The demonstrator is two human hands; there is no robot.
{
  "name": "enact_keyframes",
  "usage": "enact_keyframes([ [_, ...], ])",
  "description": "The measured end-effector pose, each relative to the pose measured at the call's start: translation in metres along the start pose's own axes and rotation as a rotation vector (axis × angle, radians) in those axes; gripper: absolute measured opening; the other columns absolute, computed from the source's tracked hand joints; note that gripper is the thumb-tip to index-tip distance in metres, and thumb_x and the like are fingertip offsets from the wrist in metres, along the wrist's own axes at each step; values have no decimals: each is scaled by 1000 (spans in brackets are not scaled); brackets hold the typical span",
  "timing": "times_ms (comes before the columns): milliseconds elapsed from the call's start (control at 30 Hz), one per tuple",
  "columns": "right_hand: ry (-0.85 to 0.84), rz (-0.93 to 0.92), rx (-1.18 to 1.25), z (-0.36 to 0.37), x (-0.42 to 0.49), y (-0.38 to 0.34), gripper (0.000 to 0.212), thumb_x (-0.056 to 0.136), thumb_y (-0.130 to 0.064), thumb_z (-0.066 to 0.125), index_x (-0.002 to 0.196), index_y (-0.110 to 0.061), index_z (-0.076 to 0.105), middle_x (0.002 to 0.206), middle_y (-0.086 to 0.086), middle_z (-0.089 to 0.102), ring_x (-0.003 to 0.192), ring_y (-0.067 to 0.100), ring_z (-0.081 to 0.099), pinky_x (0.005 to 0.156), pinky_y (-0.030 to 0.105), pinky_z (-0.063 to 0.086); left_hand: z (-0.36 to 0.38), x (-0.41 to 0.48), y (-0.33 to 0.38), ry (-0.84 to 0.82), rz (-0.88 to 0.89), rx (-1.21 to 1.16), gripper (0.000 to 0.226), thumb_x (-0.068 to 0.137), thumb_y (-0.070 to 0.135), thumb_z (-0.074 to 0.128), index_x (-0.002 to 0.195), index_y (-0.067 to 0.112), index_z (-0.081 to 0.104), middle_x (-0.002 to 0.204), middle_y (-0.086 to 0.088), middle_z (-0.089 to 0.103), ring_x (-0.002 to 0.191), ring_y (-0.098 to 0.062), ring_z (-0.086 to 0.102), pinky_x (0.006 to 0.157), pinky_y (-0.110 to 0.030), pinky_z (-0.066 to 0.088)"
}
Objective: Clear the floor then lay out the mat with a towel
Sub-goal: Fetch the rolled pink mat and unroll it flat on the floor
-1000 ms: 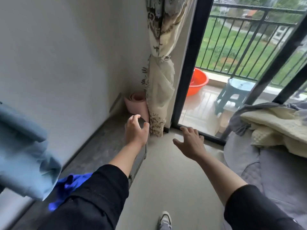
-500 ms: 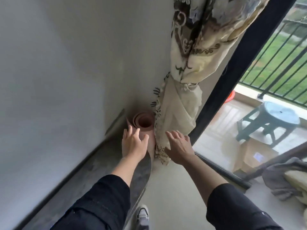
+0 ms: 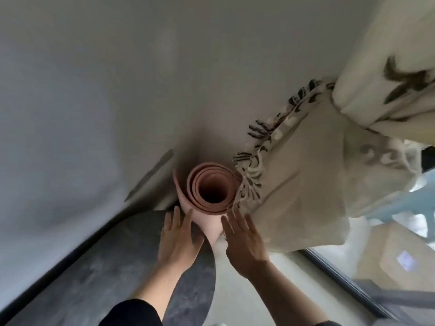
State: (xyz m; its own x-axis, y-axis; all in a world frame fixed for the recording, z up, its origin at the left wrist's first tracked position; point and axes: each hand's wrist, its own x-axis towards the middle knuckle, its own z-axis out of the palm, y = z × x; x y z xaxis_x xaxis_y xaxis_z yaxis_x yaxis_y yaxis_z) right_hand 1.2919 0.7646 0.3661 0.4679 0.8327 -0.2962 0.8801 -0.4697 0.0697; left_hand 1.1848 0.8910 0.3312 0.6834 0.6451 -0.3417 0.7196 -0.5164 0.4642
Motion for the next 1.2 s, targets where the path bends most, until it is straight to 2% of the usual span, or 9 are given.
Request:
enact_keyframes([
  [67,28,17,-88,16,14,4,76,66,-30,75,136,-13,50,144,12,47,135,27,41,110,42,34,16,21,-1,-11,64,15,73,93,42,45,151,33,3,161,-10,-3,148,-35,-3,120,-47,16],
  [200,95,-11,-126,44,35,28,77,66,-29,77,136,-11,49,143,14,47,134,31,41,109,44,36,40,57,9,-4,94,-20,87,89,34,58,146,47,-6,159,-12,-17,147,-36,-9,118,-50,21],
  [333,159,-14,-131,53,48,50,76,67,-27,77,136,-13,50,141,12,50,133,30,44,111,42,35,49,86,23,6,33,-70,67,83,26,66,139,39,30,157,-18,0,144,-41,6,112,-53,32],
  [500,65,6,-152,63,56,68,83,82,-26,61,150,-13,15,156,14,23,145,32,16,118,43,11,56,84,29,-59,116,-98,43,75,24,74,114,26,55,142,-14,28,115,-37,50,102,-35,43],
  [633,145,9,-170,59,52,85,75,72,-23,70,141,-14,43,144,10,48,134,29,42,110,39,33,58,68,25,-77,147,-152,29,75,26,73,99,30,58,134,-7,34,102,-35,58,93,-24,43],
  [767,29,-55,-148,66,44,110,75,90,-20,48,151,-23,5,160,9,4,147,30,4,119,36,4,67,51,32,-98,178,-249,32,75,23,74,101,29,56,118,4,33,86,-15,50,80,-3,34],
  [833,-20,-62,-112,66,35,119,72,92,-22,49,150,-30,7,161,7,-3,147,28,-3,120,38,7,72,38,38,-120,166,-286,33,73,25,77,96,31,55,112,6,32,83,-13,46,80,-6,37],
  [1000,80,-130,-4,63,-11,121,54,67,-18,77,119,-25,65,149,19,37,137,40,33,103,44,42,86,-7,49,-191,109,-224,42,60,36,84,91,32,56,103,3,36,78,-24,51,77,-23,42],
  [1200,-69,79,402,103,-105,109,59,72,-7,56,128,-25,54,156,9,18,114,34,56,85,35,52,130,-89,62,-263,13,-85,44,62,39,80,94,30,51,104,-1,29,68,-34,55,74,-30,51],
])
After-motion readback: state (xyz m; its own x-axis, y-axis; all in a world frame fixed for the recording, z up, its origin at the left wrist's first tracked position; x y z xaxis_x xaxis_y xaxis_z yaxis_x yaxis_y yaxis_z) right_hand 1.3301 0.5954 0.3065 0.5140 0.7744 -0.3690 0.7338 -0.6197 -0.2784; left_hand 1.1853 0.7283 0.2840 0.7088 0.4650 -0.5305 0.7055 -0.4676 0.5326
